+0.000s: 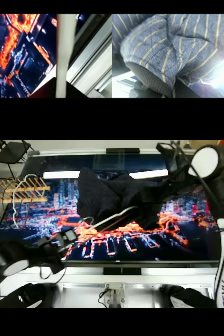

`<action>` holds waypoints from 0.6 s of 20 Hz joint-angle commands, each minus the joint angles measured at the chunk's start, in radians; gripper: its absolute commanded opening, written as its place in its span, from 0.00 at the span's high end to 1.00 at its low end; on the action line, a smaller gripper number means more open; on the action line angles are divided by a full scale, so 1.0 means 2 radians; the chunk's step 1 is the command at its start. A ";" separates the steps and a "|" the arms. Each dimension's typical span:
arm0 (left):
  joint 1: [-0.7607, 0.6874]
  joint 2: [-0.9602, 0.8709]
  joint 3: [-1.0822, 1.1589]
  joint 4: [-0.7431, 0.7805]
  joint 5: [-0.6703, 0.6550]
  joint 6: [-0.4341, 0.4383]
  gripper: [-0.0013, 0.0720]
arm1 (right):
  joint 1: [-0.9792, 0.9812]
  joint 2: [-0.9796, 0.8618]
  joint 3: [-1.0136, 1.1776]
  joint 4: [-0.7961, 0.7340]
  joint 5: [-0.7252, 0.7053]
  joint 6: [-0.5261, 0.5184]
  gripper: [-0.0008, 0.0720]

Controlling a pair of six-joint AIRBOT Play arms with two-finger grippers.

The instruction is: Fold the shirts.

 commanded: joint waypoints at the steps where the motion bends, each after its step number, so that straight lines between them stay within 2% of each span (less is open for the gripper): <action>1: 0.003 -0.057 0.001 -0.003 0.077 -0.008 0.91 | 0.024 0.001 0.000 0.001 -0.012 0.005 0.85; 3: 0.003 -0.089 0.008 -0.009 0.114 -0.015 0.91 | 0.042 0.001 0.000 0.001 -0.016 0.004 0.85; 7: 0.004 -0.134 0.055 -0.014 0.141 -0.029 0.91 | 0.090 0.001 0.015 -0.014 -0.013 0.001 0.85; 8: 0.004 -0.141 0.066 -0.023 0.144 -0.011 0.92 | 0.102 0.001 0.028 -0.028 -0.018 0.001 0.85; 10: 0.002 -0.149 0.078 -0.070 0.144 0.095 0.91 | 0.115 0.001 0.053 -0.053 -0.031 0.000 0.85; 11: 0.002 -0.150 0.079 -0.086 0.148 0.129 0.91 | 0.116 0.001 0.062 -0.060 -0.032 -0.001 0.85; 12: 0.002 -0.149 0.080 -0.089 0.152 0.144 0.91 | 0.115 0.001 0.068 -0.072 -0.028 -0.003 0.85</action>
